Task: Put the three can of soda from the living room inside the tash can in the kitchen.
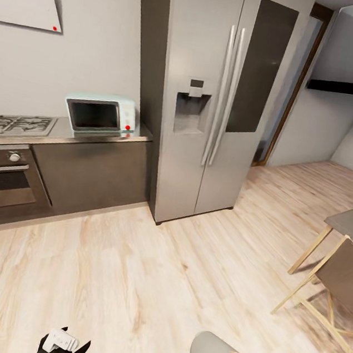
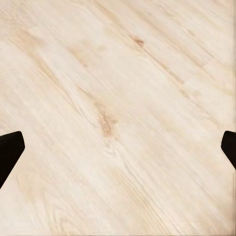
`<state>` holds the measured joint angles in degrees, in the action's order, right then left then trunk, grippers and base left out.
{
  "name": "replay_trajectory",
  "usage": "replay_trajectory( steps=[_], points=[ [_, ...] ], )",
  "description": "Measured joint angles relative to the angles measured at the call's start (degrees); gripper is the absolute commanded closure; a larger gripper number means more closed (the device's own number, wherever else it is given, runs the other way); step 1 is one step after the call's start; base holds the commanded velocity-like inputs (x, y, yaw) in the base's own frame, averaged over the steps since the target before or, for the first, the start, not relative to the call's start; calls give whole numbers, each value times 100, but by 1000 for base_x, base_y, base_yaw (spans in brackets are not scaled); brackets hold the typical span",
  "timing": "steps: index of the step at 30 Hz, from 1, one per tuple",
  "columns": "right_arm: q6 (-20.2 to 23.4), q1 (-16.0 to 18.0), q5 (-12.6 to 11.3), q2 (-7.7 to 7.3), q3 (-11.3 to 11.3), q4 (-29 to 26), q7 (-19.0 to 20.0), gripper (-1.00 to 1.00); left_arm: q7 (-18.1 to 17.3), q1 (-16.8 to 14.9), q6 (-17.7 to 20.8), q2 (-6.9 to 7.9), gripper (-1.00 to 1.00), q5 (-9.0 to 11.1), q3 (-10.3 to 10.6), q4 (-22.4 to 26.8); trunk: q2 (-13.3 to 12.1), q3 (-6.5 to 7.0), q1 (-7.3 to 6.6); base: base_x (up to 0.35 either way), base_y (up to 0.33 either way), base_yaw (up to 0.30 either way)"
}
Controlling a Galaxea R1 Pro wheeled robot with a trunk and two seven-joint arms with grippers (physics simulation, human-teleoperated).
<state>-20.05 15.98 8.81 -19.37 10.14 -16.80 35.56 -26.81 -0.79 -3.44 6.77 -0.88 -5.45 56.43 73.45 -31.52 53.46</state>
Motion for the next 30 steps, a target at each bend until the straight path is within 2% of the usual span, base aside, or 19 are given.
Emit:
replay_trajectory(
  steps=[8, 24, 30],
  points=[
    [69, 0, -9, 4, -6, -7, 12, 100, 0, 0, -4, 0, -100, 7, 0, 0, 0, -28, 0, 0, -285, -120],
    [75, 0, -21, 3, 20, -8, 19, 100, 0, -1, -5, 0, -100, 7, 0, 0, 0, -36, 0, 0, -284, -231],
    [77, 0, -20, 3, 24, -7, 18, 100, -6, -4, -4, -6, -100, 8, -1, 0, 0, -36, 0, 0, -62, -239]
  ],
)
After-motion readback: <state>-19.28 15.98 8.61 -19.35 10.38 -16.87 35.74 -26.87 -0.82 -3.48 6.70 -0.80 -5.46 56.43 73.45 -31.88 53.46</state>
